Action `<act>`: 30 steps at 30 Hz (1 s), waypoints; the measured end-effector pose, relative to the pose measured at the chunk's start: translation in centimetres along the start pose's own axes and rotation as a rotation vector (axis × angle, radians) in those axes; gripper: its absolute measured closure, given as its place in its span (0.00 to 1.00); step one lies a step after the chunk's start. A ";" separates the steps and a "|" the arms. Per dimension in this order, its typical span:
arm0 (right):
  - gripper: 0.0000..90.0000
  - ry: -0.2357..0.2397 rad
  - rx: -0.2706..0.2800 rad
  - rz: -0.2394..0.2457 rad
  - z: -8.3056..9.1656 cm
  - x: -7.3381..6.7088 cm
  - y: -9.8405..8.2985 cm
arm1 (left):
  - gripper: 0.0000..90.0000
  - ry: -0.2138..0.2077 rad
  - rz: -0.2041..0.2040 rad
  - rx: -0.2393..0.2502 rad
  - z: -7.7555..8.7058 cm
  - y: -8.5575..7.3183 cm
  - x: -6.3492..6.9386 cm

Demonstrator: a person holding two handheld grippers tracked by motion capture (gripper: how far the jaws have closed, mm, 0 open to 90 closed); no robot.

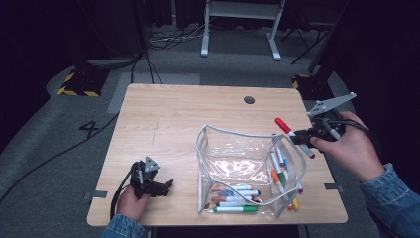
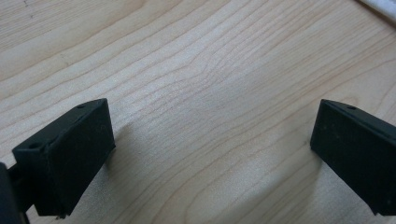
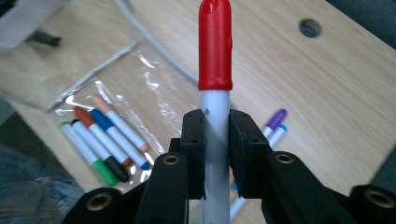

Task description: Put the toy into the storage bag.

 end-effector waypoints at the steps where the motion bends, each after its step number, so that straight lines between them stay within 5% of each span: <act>1: 0.86 0.015 -0.004 0.025 -0.1 -0.7 0.3 | 0.00 -0.002 0.002 -0.001 0.0 0.0 0.0; 11: 0.86 0.148 -0.076 0.188 -2.9 -6.3 1.9 | 0.00 0.000 0.000 0.000 0.0 0.0 0.0; 21: 0.86 0.237 -0.189 0.294 -7.0 -8.9 1.7 | 0.00 0.000 0.000 0.000 0.0 0.0 0.0; 30: 0.86 0.269 -0.295 0.360 -9.9 -10.7 1.4 | 0.00 -0.001 0.002 -0.001 0.0 0.0 0.0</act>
Point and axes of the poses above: each handheld gripper's, and its own axes: z roughly backward along the jaws, y roughly out of its top, x roughly to its right, the point moved 3 cm from there along -z, roughly forward along the jaws, and after that the axes turned 2 degrees about -x, right-handed, at the moved point
